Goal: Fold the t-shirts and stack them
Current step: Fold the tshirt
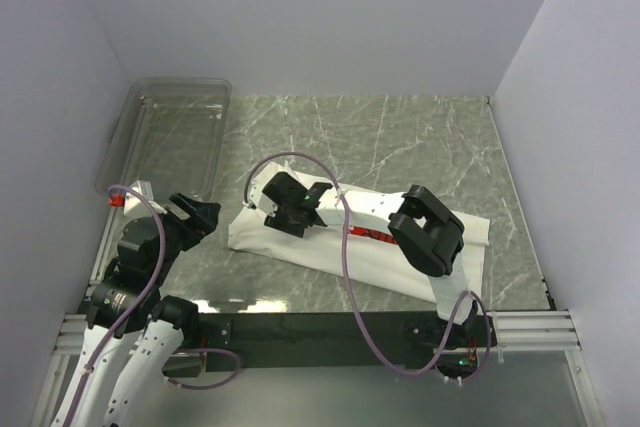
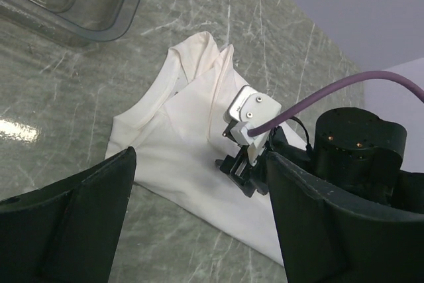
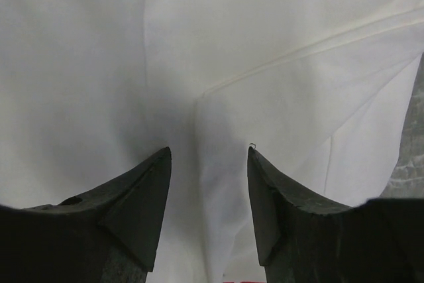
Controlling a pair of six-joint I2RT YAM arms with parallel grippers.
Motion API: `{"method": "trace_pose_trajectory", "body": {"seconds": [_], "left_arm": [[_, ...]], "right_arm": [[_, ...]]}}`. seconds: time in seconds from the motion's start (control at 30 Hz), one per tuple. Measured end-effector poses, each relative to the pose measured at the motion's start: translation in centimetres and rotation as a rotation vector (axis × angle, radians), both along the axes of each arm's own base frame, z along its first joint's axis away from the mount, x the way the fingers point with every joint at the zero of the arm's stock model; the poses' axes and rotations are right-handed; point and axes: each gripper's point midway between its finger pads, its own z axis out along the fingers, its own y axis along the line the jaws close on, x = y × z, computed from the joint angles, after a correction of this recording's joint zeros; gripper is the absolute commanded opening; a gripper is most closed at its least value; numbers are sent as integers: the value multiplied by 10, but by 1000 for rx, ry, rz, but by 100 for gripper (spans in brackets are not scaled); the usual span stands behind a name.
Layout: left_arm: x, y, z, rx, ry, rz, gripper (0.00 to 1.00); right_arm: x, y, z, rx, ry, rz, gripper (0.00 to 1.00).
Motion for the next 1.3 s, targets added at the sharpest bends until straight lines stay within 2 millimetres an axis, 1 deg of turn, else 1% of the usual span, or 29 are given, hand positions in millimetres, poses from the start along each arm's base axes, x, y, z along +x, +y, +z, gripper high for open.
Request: {"method": "trace_pose_trajectory", "body": {"seconds": [0.03, 0.13, 0.17, 0.23, 0.27, 0.33, 0.37, 0.43, 0.53, 0.6, 0.63, 0.7, 0.73, 0.77, 0.87, 0.97, 1.1, 1.13, 1.17, 1.2, 1.27, 1.3], "left_arm": [[0, 0, -1, 1, 4, 0, 84], [-1, 0, -2, 3, 10, 0, 84], [-1, 0, -2, 3, 10, 0, 84], [-1, 0, -2, 3, 10, 0, 84], [-1, 0, -2, 3, 10, 0, 84], [-1, 0, -2, 3, 10, 0, 84], [-1, 0, -3, 3, 11, 0, 84], [-1, 0, -3, 3, 11, 0, 84], [-1, 0, -3, 3, 11, -1, 84], [-1, 0, -3, 3, 11, -1, 84], [-1, 0, -3, 3, 11, -1, 84], [-1, 0, -3, 4, 11, -1, 84], [-1, 0, -3, 4, 14, -1, 84], [-1, 0, -3, 4, 14, -1, 84], [0, 0, -4, 6, 19, -1, 84], [0, 0, -5, 8, 24, -1, 84], [2, -1, -7, 12, 35, -3, 84], [2, -1, -8, 13, 37, -5, 84], [2, -2, -8, 12, 37, -6, 84], [3, -2, -8, 11, 37, -8, 84], [3, -3, -8, 11, 37, -10, 84], [4, -3, -8, 11, 39, -12, 84]], "right_arm": [[0, -2, -3, -11, 3, -4, 55], [-1, -4, -9, -26, 13, -11, 42], [-2, -5, -10, -30, 17, -14, 33], [-2, -6, -13, -35, 23, -21, 24], [-2, -6, -13, -37, 23, -21, 15], [-2, -7, -13, -38, 24, -24, 10], [-1, -7, -12, -36, 25, -30, 5], [1, -9, -9, -29, 22, -36, 3], [11, -14, 6, 6, 11, -66, 0], [25, -23, 21, 42, -4, -109, 0], [34, -29, 28, 60, -12, -137, 0], [50, -43, 38, 90, -24, -200, 6], [57, -49, 41, 100, -27, -228, 15], [64, -57, 42, 108, -29, -263, 23], [78, -79, 38, 101, -31, -345, 29], [84, -96, 33, 83, -32, -403, 31], [85, -111, 27, 68, -20, -446, 31], [84, -113, 26, 73, -6, -450, 34], [83, -115, 26, 83, 11, -452, 43], [82, -115, 27, 102, 33, -459, 48], [80, -113, 31, 153, 82, -450, 55], [77, -110, 33, 180, 110, -443, 56]]}}
